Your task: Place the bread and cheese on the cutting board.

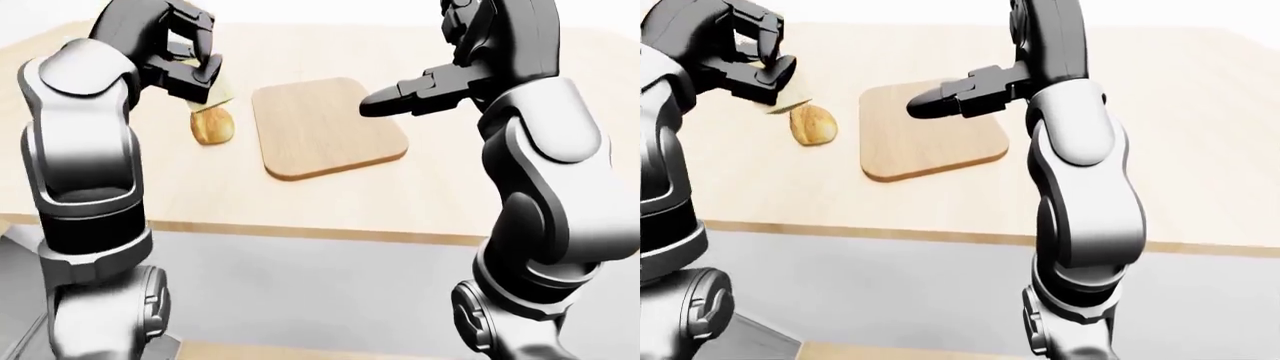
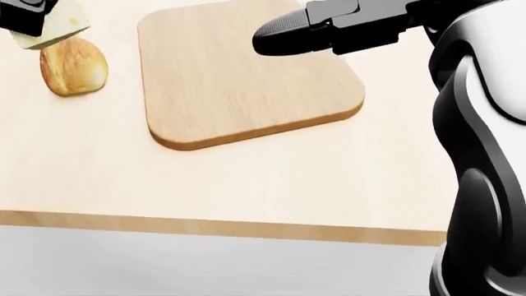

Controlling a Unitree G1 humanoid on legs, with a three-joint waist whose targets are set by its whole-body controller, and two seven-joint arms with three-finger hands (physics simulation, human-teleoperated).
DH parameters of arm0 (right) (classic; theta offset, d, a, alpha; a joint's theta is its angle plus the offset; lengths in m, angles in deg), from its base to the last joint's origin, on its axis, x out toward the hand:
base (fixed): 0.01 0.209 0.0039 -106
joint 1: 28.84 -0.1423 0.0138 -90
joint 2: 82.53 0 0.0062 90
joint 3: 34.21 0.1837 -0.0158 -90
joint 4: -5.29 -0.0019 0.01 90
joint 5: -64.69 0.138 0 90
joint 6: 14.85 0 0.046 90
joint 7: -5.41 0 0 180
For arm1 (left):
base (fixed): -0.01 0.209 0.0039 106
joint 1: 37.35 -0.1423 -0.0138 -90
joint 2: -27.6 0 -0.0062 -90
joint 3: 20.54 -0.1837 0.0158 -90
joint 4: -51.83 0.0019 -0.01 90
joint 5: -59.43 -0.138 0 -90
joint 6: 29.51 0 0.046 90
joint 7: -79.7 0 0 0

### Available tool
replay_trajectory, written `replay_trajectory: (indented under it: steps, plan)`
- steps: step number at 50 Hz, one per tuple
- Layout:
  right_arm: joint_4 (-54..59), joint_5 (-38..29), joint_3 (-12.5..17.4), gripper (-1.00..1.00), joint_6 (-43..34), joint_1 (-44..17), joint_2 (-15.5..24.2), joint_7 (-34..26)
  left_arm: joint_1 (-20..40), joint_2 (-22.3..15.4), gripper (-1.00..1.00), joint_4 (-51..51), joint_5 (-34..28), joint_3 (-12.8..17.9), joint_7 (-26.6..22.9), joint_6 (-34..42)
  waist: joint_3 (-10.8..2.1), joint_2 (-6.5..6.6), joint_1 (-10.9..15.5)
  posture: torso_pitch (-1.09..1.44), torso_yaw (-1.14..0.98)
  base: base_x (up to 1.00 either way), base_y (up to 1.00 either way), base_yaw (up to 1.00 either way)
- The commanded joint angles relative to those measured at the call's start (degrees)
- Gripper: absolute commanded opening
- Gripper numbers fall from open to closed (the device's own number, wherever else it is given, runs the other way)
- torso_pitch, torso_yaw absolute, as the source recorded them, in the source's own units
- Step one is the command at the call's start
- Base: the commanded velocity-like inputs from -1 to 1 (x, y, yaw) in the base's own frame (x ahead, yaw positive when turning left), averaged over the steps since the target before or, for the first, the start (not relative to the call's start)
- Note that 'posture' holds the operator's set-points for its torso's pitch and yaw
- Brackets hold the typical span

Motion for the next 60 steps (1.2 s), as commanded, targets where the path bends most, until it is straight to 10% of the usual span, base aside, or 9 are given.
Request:
replay_trajectory:
  steps: [1,7,18,60]
  plan:
    - [-0.96,-0.25,0.4,1.0,1.73,-1.48,0.38,0.24,5.48,-0.65,-1.0,1.6,-2.69,0.56,-0.83,-3.18,-1.73,0.26,0.05,0.0,0.0,0.0,0.0,0.0]
    - [-1.02,-0.38,0.17,1.0,1.54,-1.56,0.17,0.26,17.48,0.69,-1.0,19.26,-6.46,-0.76,-1.57,-10.96,-1.63,0.06,0.1,0.0,0.0,0.0,0.0,0.0]
    - [-2.02,0.56,2.25,1.0,-0.22,-3.62,1.6,0.24,40.11,9.37,-1.0,65.54,-9.71,-2.55,12.34,-33.26,-1.91,-1.04,0.41,0.0,0.0,0.0,0.0,0.0]
    - [-3.16,8.84,5.47,1.0,-3.43,-7.45,8.26,5.25,31.78,27.49,-1.0,74.8,-11.32,-4.34,29.56,-38.61,-2.09,-2.11,0.25,0.0,0.0,0.0,0.0,0.0]
